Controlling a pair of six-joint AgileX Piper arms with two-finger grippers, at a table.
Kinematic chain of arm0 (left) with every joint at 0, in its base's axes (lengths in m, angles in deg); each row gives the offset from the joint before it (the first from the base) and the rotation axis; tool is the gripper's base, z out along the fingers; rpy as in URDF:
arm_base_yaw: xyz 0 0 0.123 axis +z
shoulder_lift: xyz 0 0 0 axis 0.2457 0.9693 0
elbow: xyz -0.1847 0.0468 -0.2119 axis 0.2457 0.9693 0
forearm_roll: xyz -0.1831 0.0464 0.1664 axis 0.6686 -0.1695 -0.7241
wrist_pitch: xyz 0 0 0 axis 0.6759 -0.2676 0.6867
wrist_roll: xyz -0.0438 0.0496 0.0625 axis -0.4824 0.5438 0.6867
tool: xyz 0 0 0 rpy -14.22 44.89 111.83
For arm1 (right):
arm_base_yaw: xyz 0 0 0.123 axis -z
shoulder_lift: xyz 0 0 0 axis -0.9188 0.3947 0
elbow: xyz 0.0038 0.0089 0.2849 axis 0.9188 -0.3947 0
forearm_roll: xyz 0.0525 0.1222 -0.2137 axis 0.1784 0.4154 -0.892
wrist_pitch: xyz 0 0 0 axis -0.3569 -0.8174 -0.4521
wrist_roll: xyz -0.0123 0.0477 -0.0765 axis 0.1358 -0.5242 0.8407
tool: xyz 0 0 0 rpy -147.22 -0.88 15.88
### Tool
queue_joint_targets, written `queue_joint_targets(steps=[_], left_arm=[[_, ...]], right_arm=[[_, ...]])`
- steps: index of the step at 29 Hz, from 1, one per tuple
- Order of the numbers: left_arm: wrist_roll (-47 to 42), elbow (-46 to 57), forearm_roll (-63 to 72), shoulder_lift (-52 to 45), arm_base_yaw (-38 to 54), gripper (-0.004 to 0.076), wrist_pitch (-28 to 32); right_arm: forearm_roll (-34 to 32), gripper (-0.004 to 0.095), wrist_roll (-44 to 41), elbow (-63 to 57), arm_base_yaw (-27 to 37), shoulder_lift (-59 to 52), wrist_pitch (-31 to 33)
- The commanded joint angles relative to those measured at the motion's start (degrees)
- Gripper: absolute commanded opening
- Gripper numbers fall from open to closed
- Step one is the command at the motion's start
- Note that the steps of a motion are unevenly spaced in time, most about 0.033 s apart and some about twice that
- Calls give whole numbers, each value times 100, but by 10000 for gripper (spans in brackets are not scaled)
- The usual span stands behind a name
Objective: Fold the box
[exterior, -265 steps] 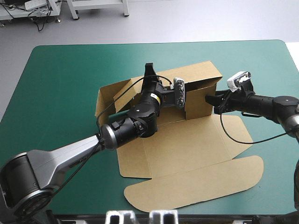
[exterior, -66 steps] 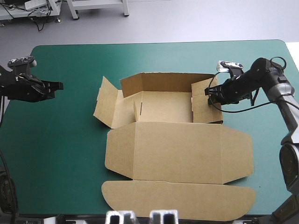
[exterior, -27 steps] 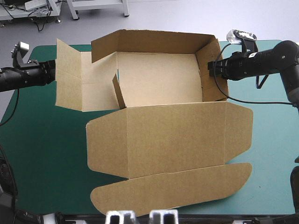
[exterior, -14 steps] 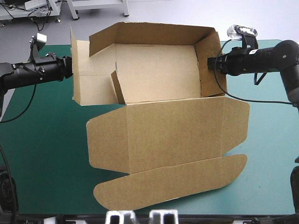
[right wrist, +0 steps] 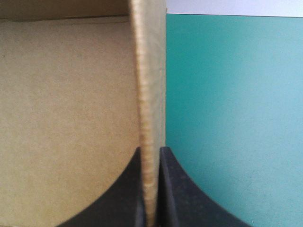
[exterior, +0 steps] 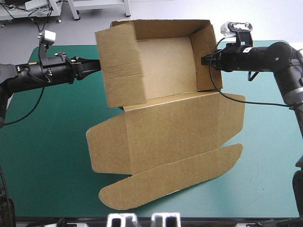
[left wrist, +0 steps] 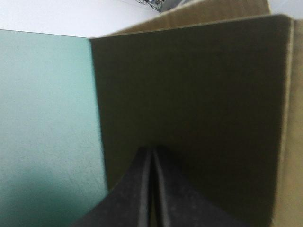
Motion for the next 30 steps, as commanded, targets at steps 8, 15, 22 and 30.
queue_joint_targets(steps=[8,15,22,30], left_arm=[[-45,-148,204,-201,-318,-8,-369],[-13,-148,160,-201,-558,-8,-358],[49,-148,149,-201,-600,118,-358],[50,-148,149,-201,-600,436,-344]], right_arm=[[197,-14,-97,193,-77,-236,-483],[194,-12,-97,193,-77,-236,-655],[-417,0,-397,193,-345,-236,-875],[-696,0,-720,193,-522,-236,-1064]])
